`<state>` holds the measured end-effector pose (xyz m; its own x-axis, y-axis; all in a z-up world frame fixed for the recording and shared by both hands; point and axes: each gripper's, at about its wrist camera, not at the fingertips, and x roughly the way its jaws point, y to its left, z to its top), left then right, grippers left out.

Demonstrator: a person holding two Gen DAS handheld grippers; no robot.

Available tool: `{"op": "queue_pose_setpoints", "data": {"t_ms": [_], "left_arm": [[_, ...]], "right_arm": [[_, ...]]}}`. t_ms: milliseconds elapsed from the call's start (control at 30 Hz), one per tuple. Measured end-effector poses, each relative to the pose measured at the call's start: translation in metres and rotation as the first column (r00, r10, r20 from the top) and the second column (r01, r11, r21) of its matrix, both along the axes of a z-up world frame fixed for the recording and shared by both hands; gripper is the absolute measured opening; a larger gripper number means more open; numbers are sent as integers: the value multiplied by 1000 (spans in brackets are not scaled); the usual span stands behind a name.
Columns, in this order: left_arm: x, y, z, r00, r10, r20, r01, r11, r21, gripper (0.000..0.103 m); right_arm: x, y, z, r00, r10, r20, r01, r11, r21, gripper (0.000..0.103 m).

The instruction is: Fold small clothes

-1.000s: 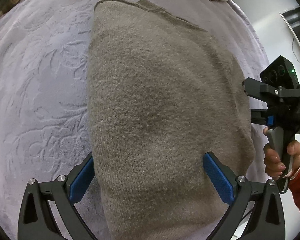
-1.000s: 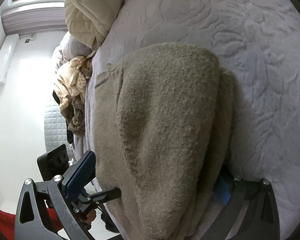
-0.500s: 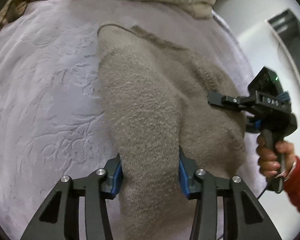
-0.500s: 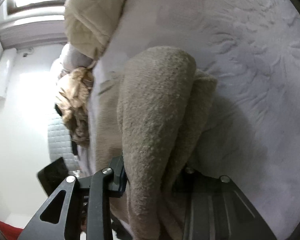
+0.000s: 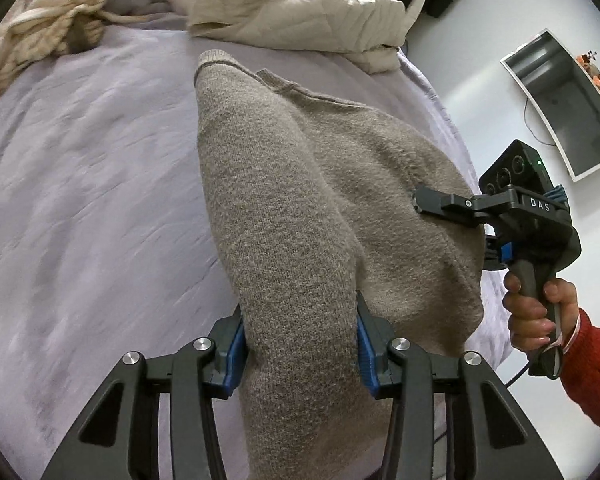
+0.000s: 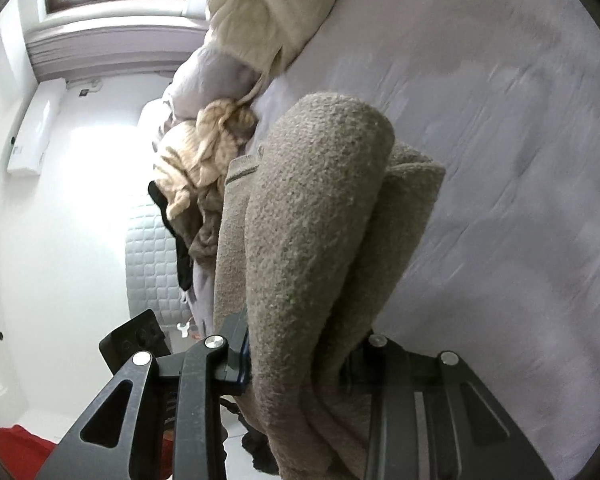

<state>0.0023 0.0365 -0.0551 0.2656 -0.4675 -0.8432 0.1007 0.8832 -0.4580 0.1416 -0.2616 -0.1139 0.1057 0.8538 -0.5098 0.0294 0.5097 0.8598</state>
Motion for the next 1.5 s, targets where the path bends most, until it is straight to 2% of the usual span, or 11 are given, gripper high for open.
{"op": "queue_pose_setpoints", "data": {"t_ms": [200,333,467,600,767,900,1033,1167,1233,1400,1500], "left_arm": [[-41,41,-18,998,34,-58,-31,998,52,47],[-58,58,-52,992,66,-107,-47,983,178,47],[-71,75,-59,987,125,-99,-104,976,191,75],[-78,79,-52,988,127,-83,-105,968,229,81],[-94,85,-42,989,135,-67,-110,951,289,81],[-105,86,-37,988,148,-49,-123,934,336,103],[-109,85,-35,989,133,-58,-106,935,338,103],[-106,82,-41,988,126,-90,-87,931,356,103],[-106,84,-41,986,129,-107,-83,929,360,103],[-111,85,-29,990,119,-79,-87,939,332,103],[-111,80,-20,994,92,-59,-66,936,345,103]], "right_arm": [[-33,51,-24,998,43,-37,-43,999,3,35],[-43,80,-59,993,73,-94,-81,994,-77,35],[-42,80,-70,995,41,-85,-57,980,-189,37],[-43,73,-53,999,43,-27,-50,890,-453,64],[-66,72,-12,998,29,53,11,775,-631,66],[-103,86,24,987,73,140,27,792,-609,24],[-137,108,20,983,145,117,-44,792,-609,23],[-152,111,-20,989,149,19,-96,723,-684,22],[-156,96,-31,996,93,-13,-78,742,-666,20],[-169,66,-12,999,-25,-27,2,776,-631,30],[-176,60,8,998,-67,-15,41,757,-652,38]]}}
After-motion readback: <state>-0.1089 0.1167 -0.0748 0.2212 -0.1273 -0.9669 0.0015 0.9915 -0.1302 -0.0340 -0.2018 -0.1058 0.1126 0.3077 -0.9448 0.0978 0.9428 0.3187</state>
